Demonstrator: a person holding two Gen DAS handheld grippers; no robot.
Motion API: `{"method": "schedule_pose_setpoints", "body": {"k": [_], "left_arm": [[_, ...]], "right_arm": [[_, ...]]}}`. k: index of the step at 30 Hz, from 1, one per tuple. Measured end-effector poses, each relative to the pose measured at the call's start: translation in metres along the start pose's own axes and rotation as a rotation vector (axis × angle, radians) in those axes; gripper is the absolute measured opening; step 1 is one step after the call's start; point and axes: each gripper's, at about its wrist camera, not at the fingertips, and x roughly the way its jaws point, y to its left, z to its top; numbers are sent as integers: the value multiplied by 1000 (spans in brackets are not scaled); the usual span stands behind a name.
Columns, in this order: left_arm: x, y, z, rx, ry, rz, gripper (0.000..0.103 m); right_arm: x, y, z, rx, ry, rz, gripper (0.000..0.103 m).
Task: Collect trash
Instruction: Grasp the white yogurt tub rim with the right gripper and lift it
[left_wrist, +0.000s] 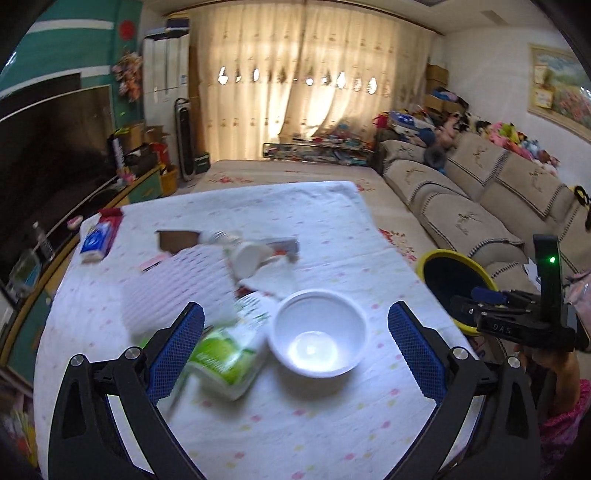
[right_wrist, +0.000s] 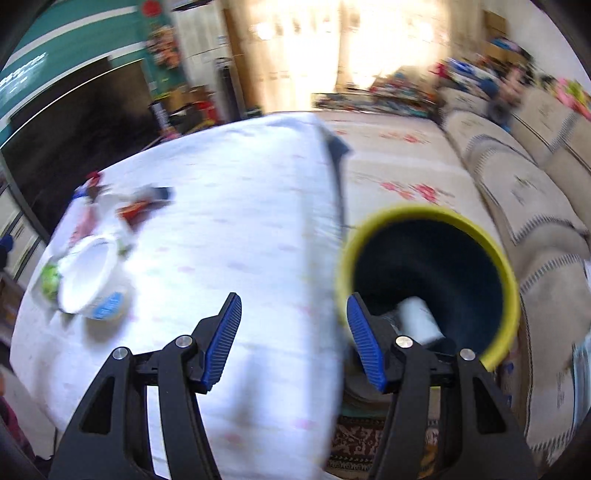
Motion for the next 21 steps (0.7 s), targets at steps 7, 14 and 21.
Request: {"method": "schedule_pose_setpoints", "body": {"k": [7, 14, 21], "left_arm": [[-11, 40, -21, -41, -4, 58, 98], [-10, 48, -29, -67, 3, 63, 98], [-8, 59, -39, -93, 9, 67, 98]], "right_arm": [[9, 80, 30, -135, -3, 114, 57], [37, 131, 35, -193, 69, 179, 49], [66, 149, 23, -202, 147, 173, 38]]}}
